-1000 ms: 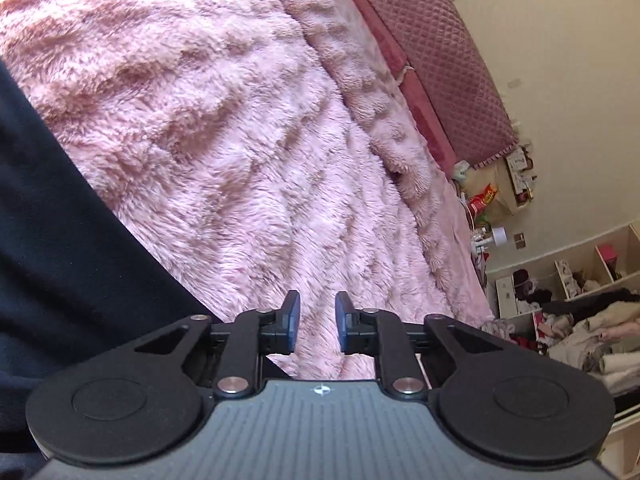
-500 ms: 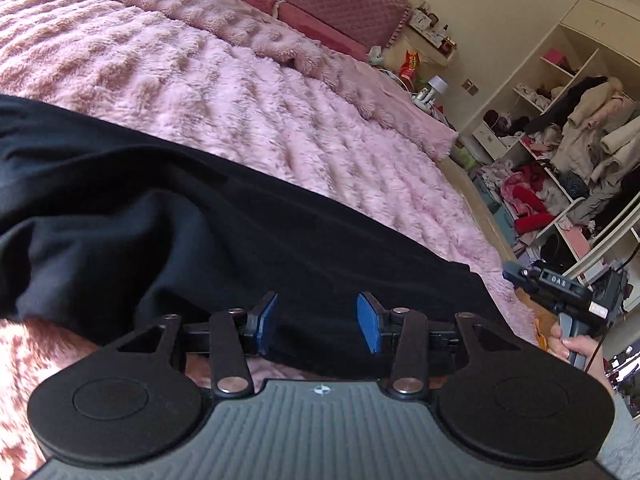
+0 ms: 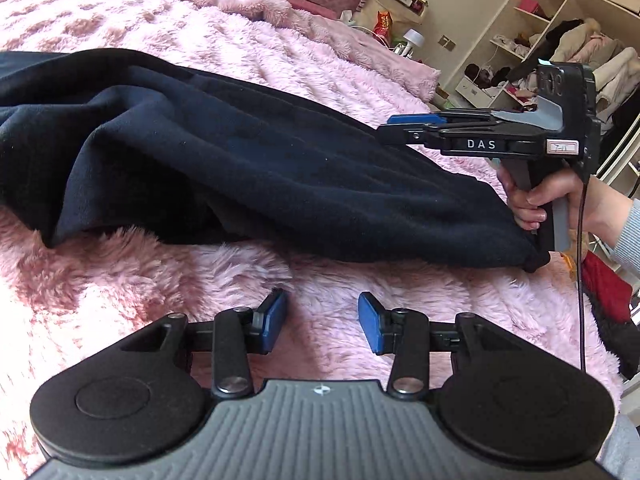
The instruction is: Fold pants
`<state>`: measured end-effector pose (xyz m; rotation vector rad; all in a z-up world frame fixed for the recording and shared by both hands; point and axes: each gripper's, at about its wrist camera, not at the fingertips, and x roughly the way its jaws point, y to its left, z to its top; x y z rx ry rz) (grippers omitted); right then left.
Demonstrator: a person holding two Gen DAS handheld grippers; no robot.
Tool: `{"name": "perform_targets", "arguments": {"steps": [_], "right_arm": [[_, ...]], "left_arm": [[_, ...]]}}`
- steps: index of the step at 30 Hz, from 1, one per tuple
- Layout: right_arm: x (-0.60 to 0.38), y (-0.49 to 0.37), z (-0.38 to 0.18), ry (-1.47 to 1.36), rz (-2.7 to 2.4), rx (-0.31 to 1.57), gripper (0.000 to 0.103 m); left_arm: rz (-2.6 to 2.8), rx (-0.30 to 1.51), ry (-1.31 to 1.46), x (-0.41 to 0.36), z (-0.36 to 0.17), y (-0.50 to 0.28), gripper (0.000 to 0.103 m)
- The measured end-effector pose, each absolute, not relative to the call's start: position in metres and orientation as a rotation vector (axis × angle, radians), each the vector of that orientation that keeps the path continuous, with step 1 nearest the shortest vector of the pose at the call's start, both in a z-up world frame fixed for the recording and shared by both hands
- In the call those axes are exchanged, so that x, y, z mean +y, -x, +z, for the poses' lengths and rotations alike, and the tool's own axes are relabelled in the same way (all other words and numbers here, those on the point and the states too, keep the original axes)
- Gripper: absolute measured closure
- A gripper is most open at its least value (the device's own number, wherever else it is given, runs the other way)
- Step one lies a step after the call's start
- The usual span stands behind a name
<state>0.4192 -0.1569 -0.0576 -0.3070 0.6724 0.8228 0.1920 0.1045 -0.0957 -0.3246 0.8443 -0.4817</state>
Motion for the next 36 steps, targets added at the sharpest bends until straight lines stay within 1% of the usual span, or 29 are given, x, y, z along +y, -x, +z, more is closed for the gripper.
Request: {"name": "perform_targets", "arguments": {"steps": [1, 2, 3, 5, 10, 11, 12, 14, 18, 23, 27, 31, 32, 33, 34, 35, 36], "right_arm": [[-0.153, -0.424, -0.059, 0.283, 0.864, 0.688, 0.056], [-0.148, -0.432, -0.062, 0.253, 0.903, 0.721, 0.049], [-0.144, -0.439, -0.065, 0.232, 0.92, 0.748, 0.048], [-0.136, -0.45, -0.072, 0.215, 0.938, 0.789, 0.048], [-0.125, -0.466, -0.086, 0.245, 0.963, 0.822, 0.057], [-0.126, -0.467, -0.086, 0.254, 0.968, 0.81, 0.066], [-0.126, -0.466, -0.086, 0.264, 0.973, 0.794, 0.082], [-0.132, -0.465, -0.085, 0.267, 0.982, 0.761, 0.103], [-0.138, -0.464, -0.079, 0.24, 0.98, 0.722, 0.103], [-0.142, -0.465, -0.067, 0.244, 0.908, 0.601, 0.103], [-0.137, -0.476, -0.067, 0.27, 0.889, 0.612, 0.103], [-0.12, -0.483, -0.089, 0.378, 0.829, 0.682, 0.103], [-0.12, -0.482, -0.09, 0.383, 0.807, 0.671, 0.095], [-0.122, -0.481, -0.087, 0.367, 0.775, 0.642, 0.077], [-0.128, -0.48, -0.08, 0.332, 0.72, 0.593, 0.065], [-0.137, -0.478, -0.073, 0.299, 0.665, 0.548, 0.056], [-0.146, -0.478, -0.065, 0.271, 0.628, 0.525, 0.059]], "left_arm": [[-0.489, 0.843, 0.328, 0.106, -0.096, -0.191, 0.053], [-0.497, 0.84, 0.328, 0.107, -0.096, -0.19, 0.053], [-0.501, 0.838, 0.335, 0.109, -0.095, -0.189, 0.053], [-0.5, 0.827, 0.374, 0.115, -0.093, -0.189, 0.053], [-0.458, 0.843, 0.472, 0.128, -0.089, -0.201, 0.053], [-0.461, 0.859, 0.52, 0.133, -0.09, -0.206, 0.053], [-0.465, 0.876, 0.561, 0.137, -0.092, -0.21, 0.054], [-0.461, 0.902, 0.604, 0.143, -0.095, -0.214, 0.054], [-0.455, 0.903, 0.606, 0.146, -0.1, -0.218, 0.054], [-0.455, 0.895, 0.566, 0.142, -0.099, -0.215, 0.054], [-0.458, 0.892, 0.55, 0.139, -0.099, -0.214, 0.054], [-0.462, 0.895, 0.553, 0.14, -0.101, -0.213, 0.054], [-0.461, 0.894, 0.555, 0.14, -0.101, -0.213, 0.054], [-0.46, 0.892, 0.554, 0.14, -0.101, -0.212, 0.054], [-0.458, 0.89, 0.549, 0.139, -0.101, -0.211, 0.054], [-0.458, 0.885, 0.537, 0.137, -0.1, -0.212, 0.054], [-0.46, 0.881, 0.526, 0.135, -0.099, -0.21, 0.054]]}}
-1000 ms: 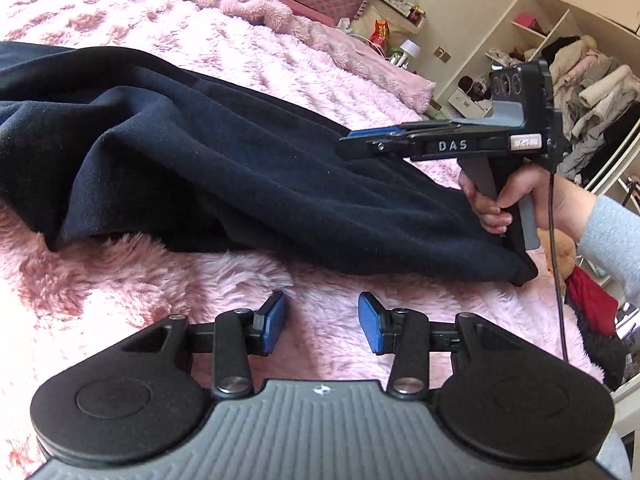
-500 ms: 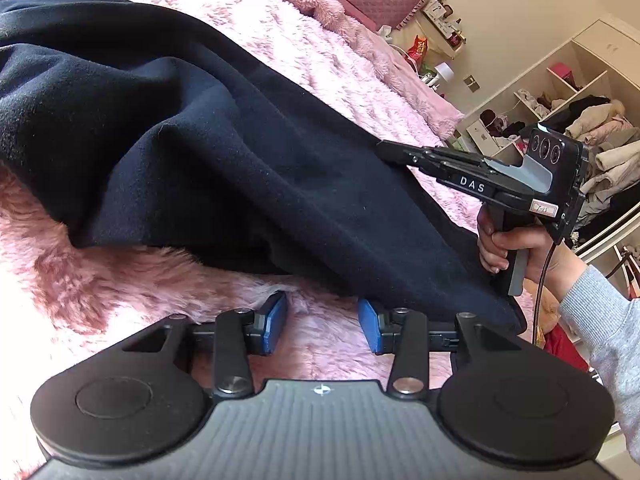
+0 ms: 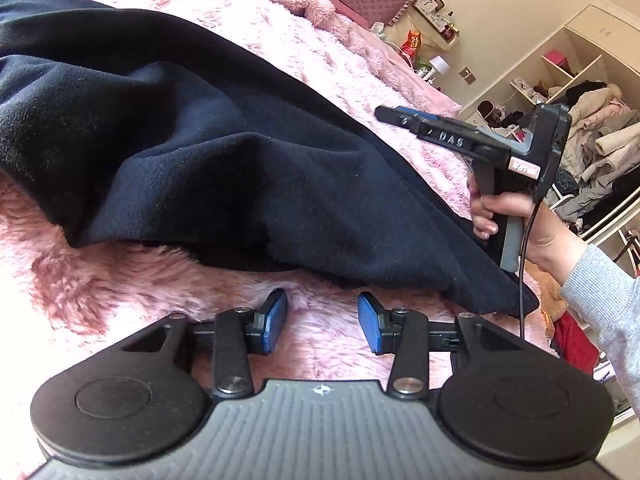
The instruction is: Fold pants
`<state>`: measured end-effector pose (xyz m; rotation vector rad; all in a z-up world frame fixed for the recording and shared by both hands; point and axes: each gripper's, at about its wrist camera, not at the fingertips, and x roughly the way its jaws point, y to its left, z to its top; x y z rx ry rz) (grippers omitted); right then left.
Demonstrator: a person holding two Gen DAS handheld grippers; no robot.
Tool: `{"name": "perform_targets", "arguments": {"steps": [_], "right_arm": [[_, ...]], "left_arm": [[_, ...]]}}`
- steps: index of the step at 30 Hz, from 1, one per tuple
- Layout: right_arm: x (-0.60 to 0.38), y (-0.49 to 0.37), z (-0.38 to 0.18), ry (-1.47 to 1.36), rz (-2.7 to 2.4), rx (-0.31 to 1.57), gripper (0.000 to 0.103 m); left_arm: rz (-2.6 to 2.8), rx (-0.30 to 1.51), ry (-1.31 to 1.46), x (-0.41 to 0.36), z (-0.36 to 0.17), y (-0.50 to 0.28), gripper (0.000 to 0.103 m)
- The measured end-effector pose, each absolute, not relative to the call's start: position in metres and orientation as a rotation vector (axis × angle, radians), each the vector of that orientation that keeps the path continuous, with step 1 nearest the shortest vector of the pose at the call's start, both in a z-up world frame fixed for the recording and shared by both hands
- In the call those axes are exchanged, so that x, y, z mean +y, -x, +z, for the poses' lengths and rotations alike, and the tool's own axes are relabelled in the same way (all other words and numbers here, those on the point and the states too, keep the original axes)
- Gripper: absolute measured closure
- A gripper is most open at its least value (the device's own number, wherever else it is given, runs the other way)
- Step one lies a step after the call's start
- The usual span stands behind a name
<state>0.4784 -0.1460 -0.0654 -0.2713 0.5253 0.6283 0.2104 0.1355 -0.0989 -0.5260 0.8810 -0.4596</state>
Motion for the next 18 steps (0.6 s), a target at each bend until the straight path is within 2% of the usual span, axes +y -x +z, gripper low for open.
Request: {"name": "perform_targets", "arguments": {"steps": [5, 9, 12, 15, 18], "right_arm": [[-0.217, -0.469, -0.031, 0.225, 0.592, 0.555, 0.063], [-0.281, -0.451, -0.023, 0.114, 0.58, 0.688, 0.061], [-0.312, -0.434, -0.032, 0.116, 0.455, 0.803, 0.061], [-0.34, -0.425, -0.056, -0.003, 0.374, 0.917, 0.062], [-0.359, -0.42, -0.073, -0.171, 0.36, 0.922, 0.062]], "left_arm": [[-0.509, 0.863, 0.471, 0.125, -0.092, -0.204, 0.054], [-0.606, 0.838, 0.485, 0.117, -0.085, -0.191, 0.058], [-0.646, 0.834, 0.492, 0.104, -0.085, -0.185, 0.058], [-0.652, 0.861, 0.463, 0.092, -0.091, -0.185, 0.058], [-0.637, 0.869, 0.424, 0.084, -0.096, -0.183, 0.058]]}}
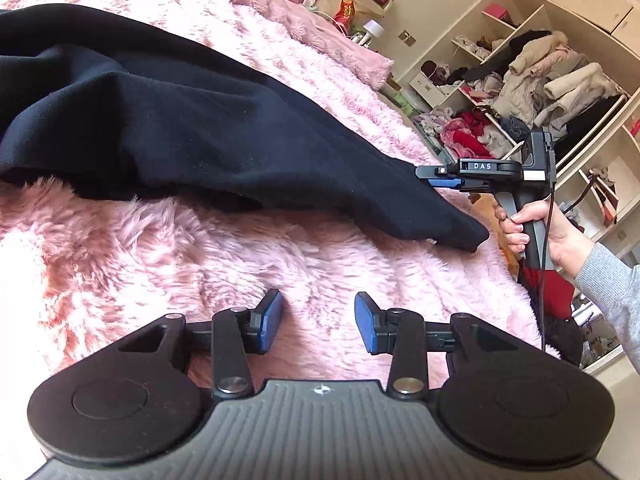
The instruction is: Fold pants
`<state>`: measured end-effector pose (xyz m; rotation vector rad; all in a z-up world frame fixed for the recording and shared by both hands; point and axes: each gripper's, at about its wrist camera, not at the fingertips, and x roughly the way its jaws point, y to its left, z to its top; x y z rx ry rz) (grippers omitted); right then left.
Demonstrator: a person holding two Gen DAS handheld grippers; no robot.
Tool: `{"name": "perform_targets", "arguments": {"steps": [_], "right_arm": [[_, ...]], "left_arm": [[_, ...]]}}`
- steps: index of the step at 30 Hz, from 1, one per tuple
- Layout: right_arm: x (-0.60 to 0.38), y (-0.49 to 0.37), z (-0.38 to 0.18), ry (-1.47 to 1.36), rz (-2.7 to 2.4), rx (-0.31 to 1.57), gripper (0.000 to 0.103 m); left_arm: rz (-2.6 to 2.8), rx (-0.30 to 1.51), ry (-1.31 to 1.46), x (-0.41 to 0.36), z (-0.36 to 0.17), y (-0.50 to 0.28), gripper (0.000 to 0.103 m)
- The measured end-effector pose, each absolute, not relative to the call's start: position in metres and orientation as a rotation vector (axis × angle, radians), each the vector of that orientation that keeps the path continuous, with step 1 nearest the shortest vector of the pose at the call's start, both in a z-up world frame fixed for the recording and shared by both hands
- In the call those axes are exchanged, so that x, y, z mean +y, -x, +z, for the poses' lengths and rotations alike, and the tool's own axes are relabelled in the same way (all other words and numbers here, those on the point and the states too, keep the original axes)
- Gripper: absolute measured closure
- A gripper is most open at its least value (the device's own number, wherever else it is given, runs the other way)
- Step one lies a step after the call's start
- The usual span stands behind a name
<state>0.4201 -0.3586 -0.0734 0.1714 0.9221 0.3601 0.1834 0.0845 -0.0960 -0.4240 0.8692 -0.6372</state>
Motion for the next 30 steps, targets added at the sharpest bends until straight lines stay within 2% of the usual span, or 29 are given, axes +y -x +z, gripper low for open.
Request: {"name": "perform_targets", "arguments": {"steps": [1, 3, 6, 10, 15, 18, 20, 22, 25, 26, 28, 29, 30], "right_arm": [[-0.362, -0.419, -0.078, -0.23, 0.369, 0.916, 0.064], [-0.367, -0.417, -0.087, -0.324, 0.373, 0.909, 0.088], [-0.367, -0.409, -0.095, -0.33, 0.339, 0.88, 0.1], [-0.372, -0.397, -0.082, -0.438, 0.293, 0.721, 0.103], [-0.355, -0.397, -0.067, -0.334, 0.262, 0.634, 0.103], [-0.35, -0.402, -0.07, -0.311, 0.221, 0.643, 0.103], [-0.342, -0.411, -0.079, -0.253, 0.175, 0.714, 0.103], [-0.336, -0.411, -0.086, -0.17, 0.133, 0.754, 0.098], [-0.328, -0.401, -0.074, -0.079, 0.041, 0.713, 0.093], [-0.325, -0.398, -0.068, -0.034, 0.002, 0.704, 0.087], [-0.316, -0.394, -0.056, 0.046, -0.031, 0.7, 0.067], [-0.31, -0.389, -0.047, 0.073, -0.01, 0.685, 0.061], [-0.304, -0.384, -0.039, 0.087, 0.016, 0.669, 0.062]], "left_arm": [[-0.632, 0.865, 0.415, 0.084, -0.095, -0.183, 0.058], [-0.624, 0.868, 0.416, 0.085, -0.095, -0.183, 0.058], [-0.615, 0.909, 0.459, 0.091, -0.103, -0.188, 0.061], [-0.632, 0.923, 0.52, 0.099, -0.108, -0.191, 0.062], [-0.632, 0.918, 0.502, 0.099, -0.109, -0.191, 0.062], [-0.63, 0.902, 0.447, 0.093, -0.104, -0.187, 0.062], [-0.626, 0.894, 0.423, 0.089, -0.102, -0.185, 0.062], [-0.624, 0.89, 0.412, 0.088, -0.101, -0.183, 0.062], [-0.613, 0.89, 0.406, 0.09, -0.095, -0.18, 0.062], [-0.603, 0.889, 0.413, 0.094, -0.093, -0.178, 0.062], [-0.574, 0.887, 0.434, 0.103, -0.088, -0.176, 0.061], [-0.553, 0.883, 0.447, 0.11, -0.086, -0.175, 0.061], [-0.524, 0.875, 0.458, 0.118, -0.084, -0.174, 0.06]]}}
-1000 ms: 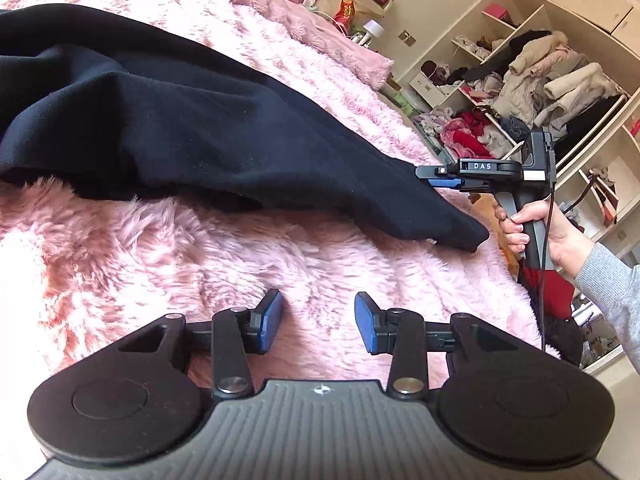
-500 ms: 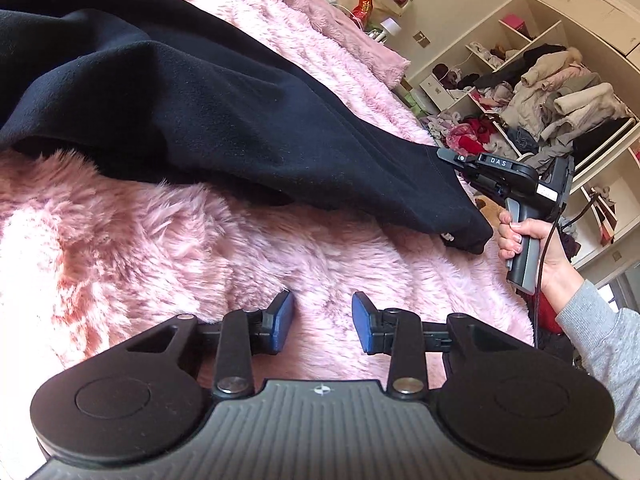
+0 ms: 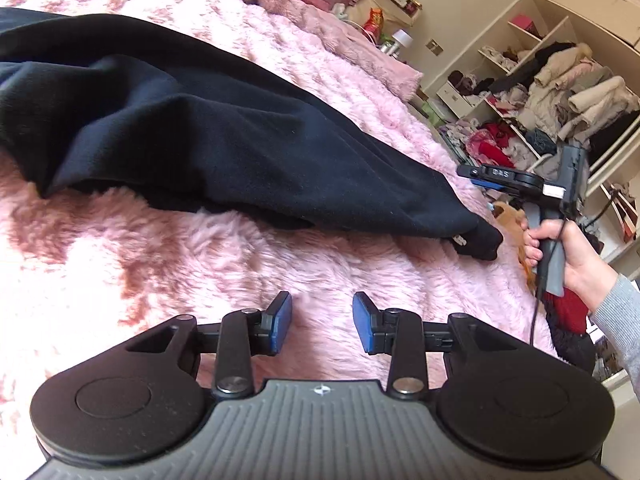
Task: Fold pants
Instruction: 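Move the right tool to a trouser leg hem and grasp it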
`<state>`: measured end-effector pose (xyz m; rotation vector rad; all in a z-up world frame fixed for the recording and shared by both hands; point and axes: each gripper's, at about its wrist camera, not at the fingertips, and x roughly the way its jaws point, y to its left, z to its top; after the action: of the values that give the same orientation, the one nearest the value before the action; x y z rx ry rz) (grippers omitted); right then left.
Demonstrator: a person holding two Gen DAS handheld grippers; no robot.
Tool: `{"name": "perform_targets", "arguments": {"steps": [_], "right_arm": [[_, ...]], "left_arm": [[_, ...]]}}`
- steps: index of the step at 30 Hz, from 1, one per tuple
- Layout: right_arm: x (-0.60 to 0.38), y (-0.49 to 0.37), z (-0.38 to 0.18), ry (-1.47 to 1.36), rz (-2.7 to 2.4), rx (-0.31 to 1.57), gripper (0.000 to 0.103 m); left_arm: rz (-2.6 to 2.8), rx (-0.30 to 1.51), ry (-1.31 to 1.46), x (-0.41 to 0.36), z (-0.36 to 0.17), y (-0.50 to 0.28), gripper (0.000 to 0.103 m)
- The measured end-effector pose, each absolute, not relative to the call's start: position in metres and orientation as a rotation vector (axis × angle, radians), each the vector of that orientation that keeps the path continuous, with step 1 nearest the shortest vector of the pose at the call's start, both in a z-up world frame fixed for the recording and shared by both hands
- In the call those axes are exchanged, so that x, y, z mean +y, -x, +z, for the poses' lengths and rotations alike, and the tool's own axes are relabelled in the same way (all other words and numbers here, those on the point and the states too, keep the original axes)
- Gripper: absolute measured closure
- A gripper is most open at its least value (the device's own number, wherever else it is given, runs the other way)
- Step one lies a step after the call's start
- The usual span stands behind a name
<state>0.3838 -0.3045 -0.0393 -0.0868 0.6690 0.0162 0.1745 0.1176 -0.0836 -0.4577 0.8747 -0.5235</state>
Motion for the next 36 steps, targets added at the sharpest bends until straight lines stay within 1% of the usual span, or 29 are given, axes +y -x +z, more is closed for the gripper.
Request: {"name": "perform_targets", "arguments": {"steps": [4, 8, 10, 13, 16, 19, 21, 23, 27, 32, 34, 35, 36], "right_arm": [[-0.258, -0.363, -0.007, 0.171, 0.145, 0.597, 0.062], [-0.162, -0.339, 0.017, 0.307, 0.346, 0.52, 0.061], [-0.113, -0.327, 0.022, 0.362, 0.455, 0.48, 0.058], [-0.019, -0.307, 0.021, 0.451, 0.641, 0.428, 0.057], [0.078, -0.282, 0.009, 0.588, 0.838, 0.398, 0.057], [0.171, -0.251, -0.01, 0.764, 1.031, 0.357, 0.056], [0.217, -0.237, -0.021, 0.828, 1.126, 0.358, 0.055], [0.26, -0.226, -0.029, 0.863, 1.207, 0.347, 0.056], [0.328, -0.208, -0.037, 0.886, 1.34, 0.362, 0.055], [0.387, -0.215, -0.027, 0.786, 1.597, 0.56, 0.056], [0.405, -0.219, -0.022, 0.825, 1.619, 0.563, 0.056], [0.414, -0.223, -0.02, 0.856, 1.633, 0.561, 0.059], [0.419, -0.228, -0.018, 0.878, 1.656, 0.573, 0.065]], "left_arm": [[-0.41, 0.825, 0.474, 0.15, -0.071, -0.169, 0.059], [-0.23, 0.723, 0.496, 0.203, -0.057, -0.157, 0.059], [-0.13, 0.673, 0.547, 0.236, -0.055, -0.144, 0.059], [-0.007, 0.602, 0.609, 0.299, -0.052, -0.124, 0.059], [0.106, 0.539, 0.658, 0.358, -0.048, -0.108, 0.059], [0.185, 0.437, 0.736, 0.412, -0.04, -0.087, 0.059], [0.258, 0.366, 0.728, 0.44, -0.033, -0.074, 0.058], [0.349, 0.333, 0.705, 0.463, -0.03, -0.067, 0.057], [0.445, 0.327, 0.814, 0.51, -0.045, -0.055, 0.057], [0.475, 0.327, 0.904, 0.533, -0.059, -0.037, 0.057], [0.469, 0.315, 0.918, 0.539, -0.061, -0.033, 0.057], [0.468, 0.31, 0.923, 0.541, -0.061, -0.03, 0.057], [0.469, 0.303, 0.925, 0.541, -0.061, -0.026, 0.057]]}}
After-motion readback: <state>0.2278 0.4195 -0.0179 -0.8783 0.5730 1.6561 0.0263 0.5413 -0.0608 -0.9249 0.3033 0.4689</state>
